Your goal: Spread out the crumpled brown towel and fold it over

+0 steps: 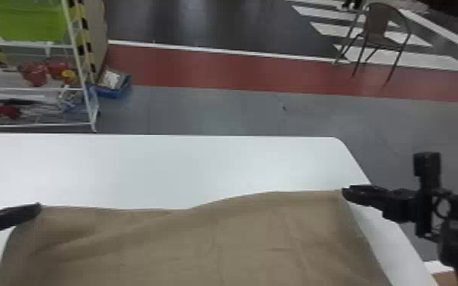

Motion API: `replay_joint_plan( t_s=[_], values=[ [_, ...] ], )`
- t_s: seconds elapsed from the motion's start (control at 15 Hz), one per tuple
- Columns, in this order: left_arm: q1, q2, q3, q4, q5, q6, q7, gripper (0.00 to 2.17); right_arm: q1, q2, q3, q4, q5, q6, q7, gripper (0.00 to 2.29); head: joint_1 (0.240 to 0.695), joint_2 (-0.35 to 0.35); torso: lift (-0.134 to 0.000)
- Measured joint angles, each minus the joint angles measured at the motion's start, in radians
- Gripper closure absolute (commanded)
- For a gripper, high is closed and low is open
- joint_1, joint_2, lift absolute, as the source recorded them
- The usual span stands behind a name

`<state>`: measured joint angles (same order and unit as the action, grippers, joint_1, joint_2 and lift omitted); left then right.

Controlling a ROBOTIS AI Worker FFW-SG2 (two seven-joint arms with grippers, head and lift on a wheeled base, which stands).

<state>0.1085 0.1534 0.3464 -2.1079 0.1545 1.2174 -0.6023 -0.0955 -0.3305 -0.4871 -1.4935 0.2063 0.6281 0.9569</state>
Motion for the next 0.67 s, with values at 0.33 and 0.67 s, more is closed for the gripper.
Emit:
replay_joint_plan(
  t_s=[0.33,0.67],
  values=[
    [-0.010,0.000,-0.007,0.017,-0.004,-0.004,0.001,1.63,-0.025,0.004,0.064,0.039,0.047,-0.056,-0.033,0.32,0.695,-0.190,-0.123],
    [-0.016,0.000,-0.007,0.022,-0.009,-0.007,0.001,1.63,-0.059,-0.008,0.078,0.098,0.078,-0.055,-0.011,0.51,0.695,-0.188,-0.123]
  ],
)
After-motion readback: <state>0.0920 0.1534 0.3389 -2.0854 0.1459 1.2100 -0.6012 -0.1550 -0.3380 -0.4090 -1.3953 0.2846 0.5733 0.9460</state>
